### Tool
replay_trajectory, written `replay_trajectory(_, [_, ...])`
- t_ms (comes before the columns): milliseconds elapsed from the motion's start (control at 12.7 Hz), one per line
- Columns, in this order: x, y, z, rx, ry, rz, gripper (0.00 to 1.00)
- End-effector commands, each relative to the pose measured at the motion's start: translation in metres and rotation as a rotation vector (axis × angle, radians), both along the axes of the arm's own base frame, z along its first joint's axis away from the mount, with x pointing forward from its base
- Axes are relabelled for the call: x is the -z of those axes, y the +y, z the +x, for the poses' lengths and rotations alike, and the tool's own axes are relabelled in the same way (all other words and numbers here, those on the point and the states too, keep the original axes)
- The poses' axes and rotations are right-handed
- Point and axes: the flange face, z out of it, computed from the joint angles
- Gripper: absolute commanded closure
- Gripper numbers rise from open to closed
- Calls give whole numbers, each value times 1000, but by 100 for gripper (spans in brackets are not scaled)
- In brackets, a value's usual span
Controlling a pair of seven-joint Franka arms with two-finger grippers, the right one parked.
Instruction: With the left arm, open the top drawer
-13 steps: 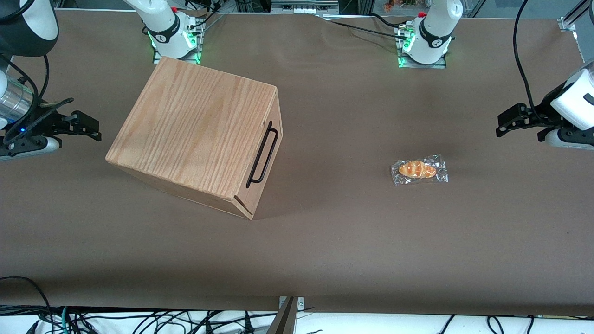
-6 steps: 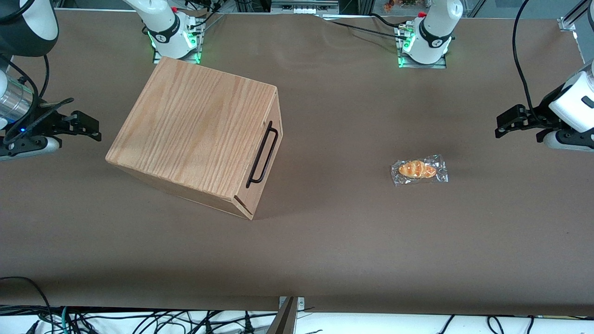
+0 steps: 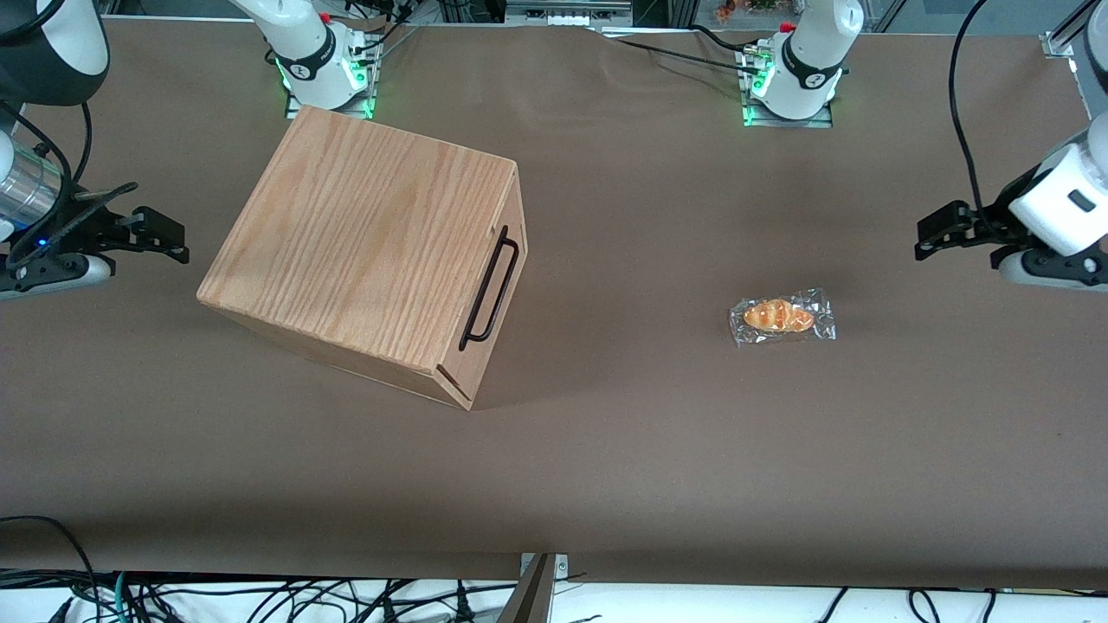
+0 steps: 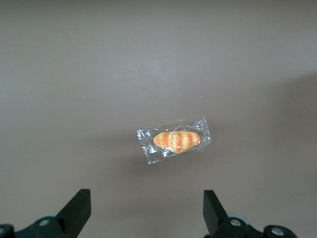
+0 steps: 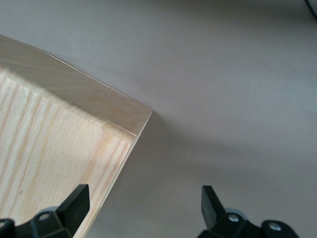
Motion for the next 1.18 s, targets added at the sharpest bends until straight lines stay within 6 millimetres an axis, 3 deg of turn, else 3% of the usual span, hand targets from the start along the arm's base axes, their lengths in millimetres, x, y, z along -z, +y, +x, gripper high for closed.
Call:
replay_trajectory(0, [32,-40,13,46,39,-40,0])
replay_trajectory(316, [75,-127,23,137,34,-81,0])
replay_trajectory(474, [98,-168,19,191,63,-95,0])
replay_trajectory(553, [110,-198,15,222,78,-113,0])
replay_trajectory(947, [138,-341,1,161,-11,-167,0])
replay_trajectory(1105, [148,-382,-9,117,-22,-248,0])
